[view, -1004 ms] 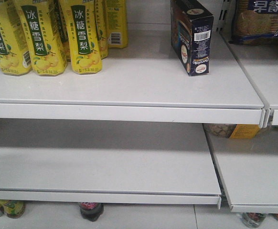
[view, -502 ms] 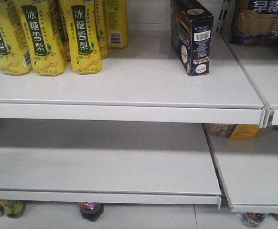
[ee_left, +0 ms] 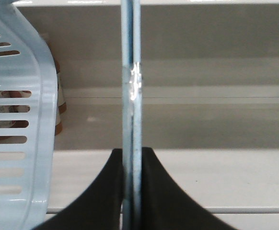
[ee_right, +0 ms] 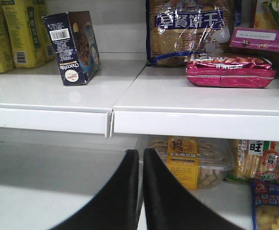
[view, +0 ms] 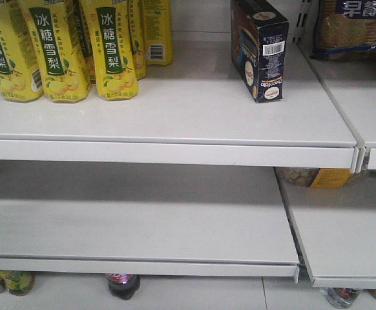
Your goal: Left arm holds basket, right arm returns cookies
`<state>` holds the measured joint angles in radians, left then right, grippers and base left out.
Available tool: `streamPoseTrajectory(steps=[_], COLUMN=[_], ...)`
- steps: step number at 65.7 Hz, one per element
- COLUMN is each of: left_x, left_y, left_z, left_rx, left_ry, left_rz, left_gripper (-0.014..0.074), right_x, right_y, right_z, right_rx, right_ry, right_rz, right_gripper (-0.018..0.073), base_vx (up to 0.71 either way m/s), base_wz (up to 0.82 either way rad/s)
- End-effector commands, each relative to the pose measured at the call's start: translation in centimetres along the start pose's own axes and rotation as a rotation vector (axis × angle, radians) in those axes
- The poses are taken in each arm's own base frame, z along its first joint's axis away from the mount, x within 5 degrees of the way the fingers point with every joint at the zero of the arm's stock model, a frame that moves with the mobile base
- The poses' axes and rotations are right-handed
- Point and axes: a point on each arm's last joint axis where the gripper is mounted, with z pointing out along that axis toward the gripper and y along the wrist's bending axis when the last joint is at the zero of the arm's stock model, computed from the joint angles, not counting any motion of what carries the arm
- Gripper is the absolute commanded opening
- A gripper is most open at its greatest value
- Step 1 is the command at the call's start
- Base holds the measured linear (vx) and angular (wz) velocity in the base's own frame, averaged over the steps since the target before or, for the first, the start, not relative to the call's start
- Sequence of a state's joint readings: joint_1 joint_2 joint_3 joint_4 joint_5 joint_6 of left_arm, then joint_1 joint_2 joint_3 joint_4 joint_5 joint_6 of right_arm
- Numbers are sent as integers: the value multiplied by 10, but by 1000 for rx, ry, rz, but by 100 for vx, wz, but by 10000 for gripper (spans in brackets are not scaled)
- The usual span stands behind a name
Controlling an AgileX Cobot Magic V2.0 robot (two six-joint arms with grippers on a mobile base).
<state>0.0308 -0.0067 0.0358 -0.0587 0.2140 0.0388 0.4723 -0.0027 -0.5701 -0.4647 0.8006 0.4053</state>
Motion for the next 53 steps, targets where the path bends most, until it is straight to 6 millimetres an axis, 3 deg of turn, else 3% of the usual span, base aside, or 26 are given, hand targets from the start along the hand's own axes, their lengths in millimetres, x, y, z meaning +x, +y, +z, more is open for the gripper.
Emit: streamPoseTrajectory(steps=[1, 53], left_x=[-20, -20], left_y=[0, 0], left_z=[-5, -5], left_rx=[-6, -6], left_ry=[-145, -147], left_rz=[31, 31], left_gripper=[-3, -3], right_x=[-12, -12], right_y=[1, 1], right_z=[0, 0], right_rx=[-5, -5], right_ry=[-71, -71], right_rz=[-26, -26], right_gripper=[-6, -6], base_vx=[0, 0], base_wz=[0, 0])
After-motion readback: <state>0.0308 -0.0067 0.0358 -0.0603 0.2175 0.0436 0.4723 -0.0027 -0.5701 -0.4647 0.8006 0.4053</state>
